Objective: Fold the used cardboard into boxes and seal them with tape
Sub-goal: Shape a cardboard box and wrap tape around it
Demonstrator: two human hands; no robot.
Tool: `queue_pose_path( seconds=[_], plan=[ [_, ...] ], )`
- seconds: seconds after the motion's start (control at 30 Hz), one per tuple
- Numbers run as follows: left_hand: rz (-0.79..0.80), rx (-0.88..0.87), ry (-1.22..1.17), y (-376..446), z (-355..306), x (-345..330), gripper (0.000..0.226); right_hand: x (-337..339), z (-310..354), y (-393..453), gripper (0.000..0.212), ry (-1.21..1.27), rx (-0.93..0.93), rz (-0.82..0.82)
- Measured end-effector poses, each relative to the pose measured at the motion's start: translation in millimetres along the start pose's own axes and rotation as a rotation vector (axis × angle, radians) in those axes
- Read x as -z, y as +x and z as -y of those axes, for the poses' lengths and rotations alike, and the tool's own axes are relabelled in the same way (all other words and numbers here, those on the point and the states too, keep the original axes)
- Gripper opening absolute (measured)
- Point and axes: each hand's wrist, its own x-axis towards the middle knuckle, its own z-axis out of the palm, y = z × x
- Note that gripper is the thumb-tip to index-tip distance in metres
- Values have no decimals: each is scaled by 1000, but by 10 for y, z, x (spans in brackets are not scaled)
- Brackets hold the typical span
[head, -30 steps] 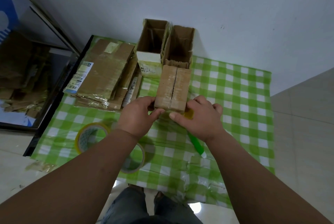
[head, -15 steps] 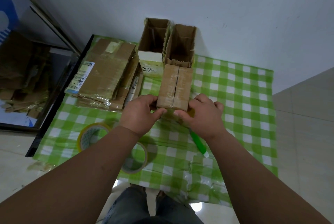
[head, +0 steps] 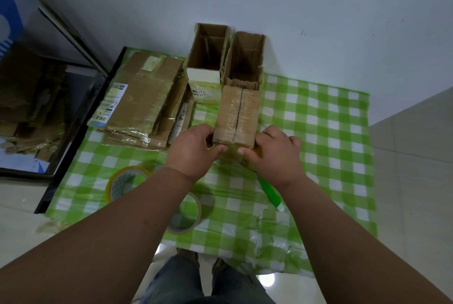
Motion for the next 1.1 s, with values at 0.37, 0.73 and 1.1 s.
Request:
queue_pose_path(
  seconds=[0.37,0.73,1.1],
  plan=[
    [14,-22,12,-6,-60,98,19,95,-45,3,34,110,5,142],
    [35,105,-126,-157,-74,102,53,148,-28,-203,36,464,-166,164],
    [91,77,7,-121,-308,-13,111,106,88,-552,31,998,-301,110]
  ],
)
